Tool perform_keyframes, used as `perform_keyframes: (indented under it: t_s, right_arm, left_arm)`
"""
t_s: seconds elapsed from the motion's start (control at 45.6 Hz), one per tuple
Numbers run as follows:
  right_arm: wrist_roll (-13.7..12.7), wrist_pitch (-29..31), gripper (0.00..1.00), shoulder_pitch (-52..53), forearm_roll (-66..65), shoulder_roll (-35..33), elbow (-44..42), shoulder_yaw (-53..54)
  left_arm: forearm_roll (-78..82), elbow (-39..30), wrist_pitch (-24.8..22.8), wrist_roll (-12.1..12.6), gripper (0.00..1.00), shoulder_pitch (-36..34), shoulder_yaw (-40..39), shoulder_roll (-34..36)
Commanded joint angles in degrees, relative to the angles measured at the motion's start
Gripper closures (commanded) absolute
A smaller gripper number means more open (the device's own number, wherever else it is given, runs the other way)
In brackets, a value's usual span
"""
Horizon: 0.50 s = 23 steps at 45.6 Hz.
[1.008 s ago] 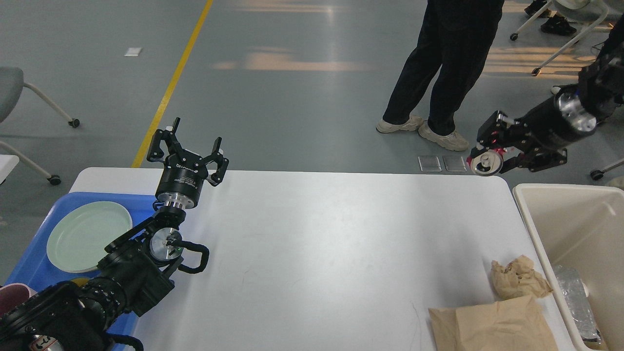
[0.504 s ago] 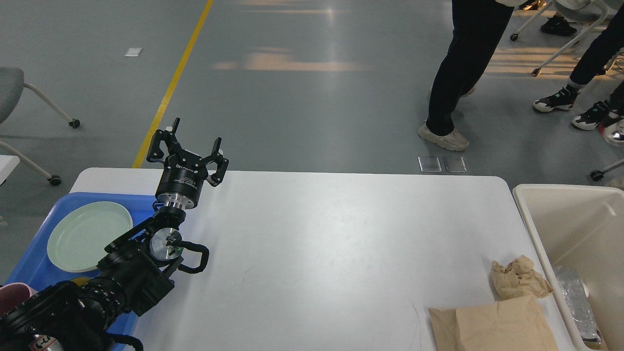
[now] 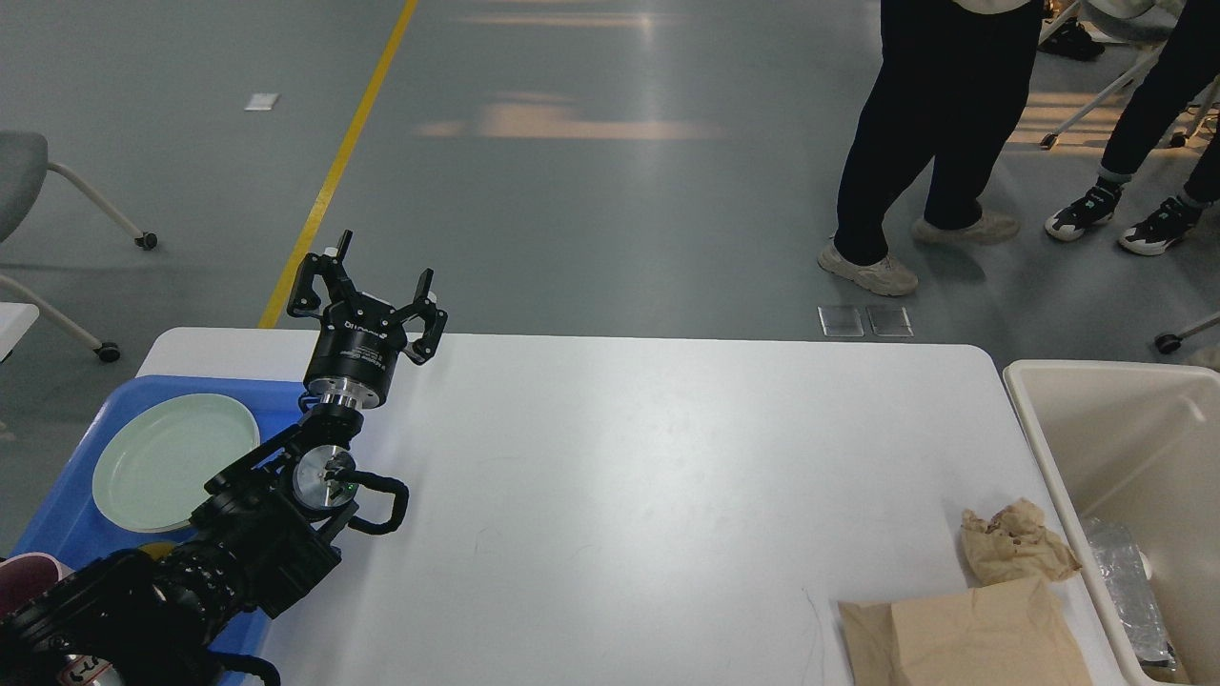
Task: Tidy desktop
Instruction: 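Lift the red can with the right gripper and carry it to the bin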
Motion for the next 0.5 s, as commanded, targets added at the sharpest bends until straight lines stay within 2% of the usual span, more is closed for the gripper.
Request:
perform_keyframes:
  t_s: [0.0,0.11,0.175,0.329,0.482]
  right_arm:
    - [0.0,-12.25,1.0,-8.61,1.36,-0.58,0.22,5.46]
    - [0.09,-23.15,1.0,-17.4,2.85,-0.41,0.22,13.28]
    - [0.09,-27.29,1.0,-22.5,2.86,-0.14,0.05,18.38]
    - [0.09,-30.03,1.0,-29.45,2.86,0.82,-0.21,28.14]
    - [0.09,-30.03,1.0,-31.83,2.86,1.53,-0.3,30.7]
  left_arm:
    - [-0.02,0.0,-0.01,0.0,0.04,0.0,0.0,0.0]
    - [-0.02,0.0,-0.01,0.0,0.04,0.0,0.0,0.0]
    - [-0.02,0.0,-0.01,0.0,0.04,0.0,0.0,0.0]
    - [-0.02,0.0,-0.01,0.0,0.04,0.0,0.0,0.0]
    - [-0.02,0.0,-0.01,0.0,0.04,0.0,0.0,0.0]
